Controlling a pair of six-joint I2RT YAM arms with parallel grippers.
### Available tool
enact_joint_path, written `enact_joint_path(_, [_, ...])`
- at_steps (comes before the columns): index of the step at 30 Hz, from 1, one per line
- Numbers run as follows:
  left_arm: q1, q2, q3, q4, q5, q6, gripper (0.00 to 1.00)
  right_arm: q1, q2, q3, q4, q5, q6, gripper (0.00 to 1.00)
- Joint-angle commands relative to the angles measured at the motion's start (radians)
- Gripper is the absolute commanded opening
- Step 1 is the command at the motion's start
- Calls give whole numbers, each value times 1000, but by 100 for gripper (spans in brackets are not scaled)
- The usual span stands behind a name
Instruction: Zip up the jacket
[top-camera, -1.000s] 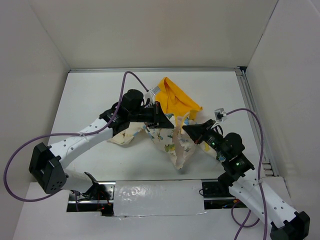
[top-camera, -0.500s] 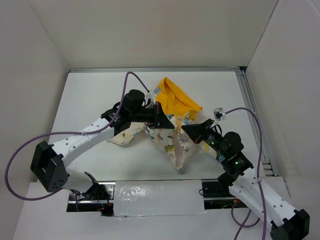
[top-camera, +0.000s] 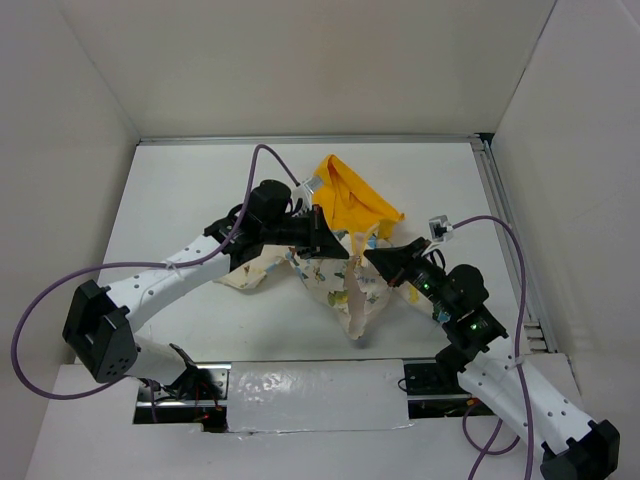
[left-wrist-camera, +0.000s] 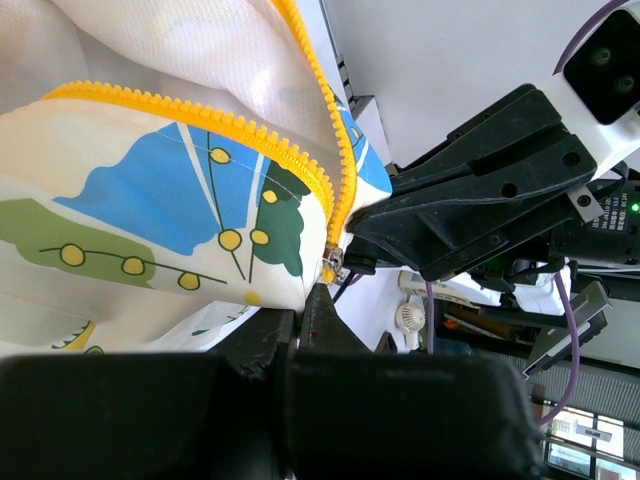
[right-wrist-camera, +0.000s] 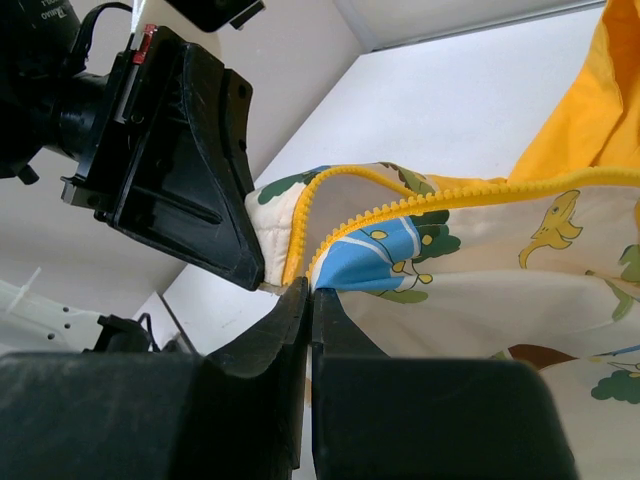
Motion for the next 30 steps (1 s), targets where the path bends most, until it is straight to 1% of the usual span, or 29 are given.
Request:
enact_joint_path(1, [2, 0, -4, 41, 21, 6, 0, 7, -10, 38, 88, 13, 4, 0])
enact_joint_path(6, [2, 0, -5, 53, 31, 9, 0, 7, 15, 38, 137, 10, 16, 0])
enact_joint_path(14, [0, 6, -5, 64, 80, 10, 0, 7, 68, 59, 154, 7, 18, 0])
enact_joint_path(24, [-1, 7, -16, 67, 87, 18, 0, 7, 65, 58, 149, 72, 49, 0])
enact_joint_path(27, [-1, 4, -22, 65, 84, 12, 0, 7, 64, 59, 131, 69, 39, 0])
enact_joint_path(30, [-1, 0, -13, 50, 53, 12, 0, 7, 52, 59, 77, 49, 29, 0])
